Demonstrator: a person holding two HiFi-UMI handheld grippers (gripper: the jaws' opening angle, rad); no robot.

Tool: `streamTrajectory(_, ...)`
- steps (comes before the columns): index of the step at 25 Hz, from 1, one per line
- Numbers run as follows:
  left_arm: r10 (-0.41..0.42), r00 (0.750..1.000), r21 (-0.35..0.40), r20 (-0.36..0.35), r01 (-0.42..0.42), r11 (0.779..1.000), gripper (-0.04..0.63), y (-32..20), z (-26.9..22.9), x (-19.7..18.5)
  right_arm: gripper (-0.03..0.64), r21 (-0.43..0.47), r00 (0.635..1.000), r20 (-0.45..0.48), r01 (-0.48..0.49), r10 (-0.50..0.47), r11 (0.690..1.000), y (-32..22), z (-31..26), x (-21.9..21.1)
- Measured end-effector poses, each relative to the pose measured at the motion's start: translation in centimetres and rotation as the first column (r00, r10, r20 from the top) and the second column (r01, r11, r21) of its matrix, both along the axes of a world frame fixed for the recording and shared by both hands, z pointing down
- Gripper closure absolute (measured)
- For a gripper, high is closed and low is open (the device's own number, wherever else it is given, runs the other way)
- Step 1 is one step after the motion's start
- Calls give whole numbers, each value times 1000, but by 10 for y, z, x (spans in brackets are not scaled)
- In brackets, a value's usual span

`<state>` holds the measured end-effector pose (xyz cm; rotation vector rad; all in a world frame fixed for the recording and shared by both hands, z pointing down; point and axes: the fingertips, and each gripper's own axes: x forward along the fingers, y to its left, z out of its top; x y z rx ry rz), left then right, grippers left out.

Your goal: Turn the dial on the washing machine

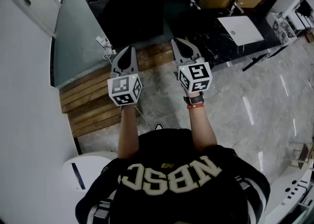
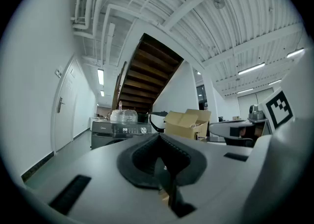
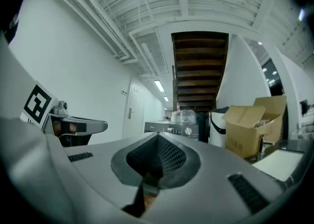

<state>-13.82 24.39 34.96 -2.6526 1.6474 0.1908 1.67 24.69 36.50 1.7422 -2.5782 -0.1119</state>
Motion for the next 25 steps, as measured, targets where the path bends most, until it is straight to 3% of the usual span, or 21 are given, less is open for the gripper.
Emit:
streamTrajectory(6, 11, 1000, -21, 0, -11, 1000, 581, -22, 17, -26, 612, -16, 1000, 2, 14, -14, 1000, -21, 12, -30)
streamTrajectory(13, 14, 1000, -30, -19, -15, 999, 581, -70, 25, -26, 612, -33, 999, 23, 23, -22, 999, -71, 26, -33)
streamTrajectory(21, -21, 1000, -43, -18, 20, 999, 581, -176, 32, 3, 611, -21, 997, 50, 67, -66, 998, -189, 26, -8)
streamTrajectory(25, -55, 998, -33, -26, 54, 998, 581, -236, 15, 23, 609, -16, 993, 6, 119, -119, 993, -250, 12, 1)
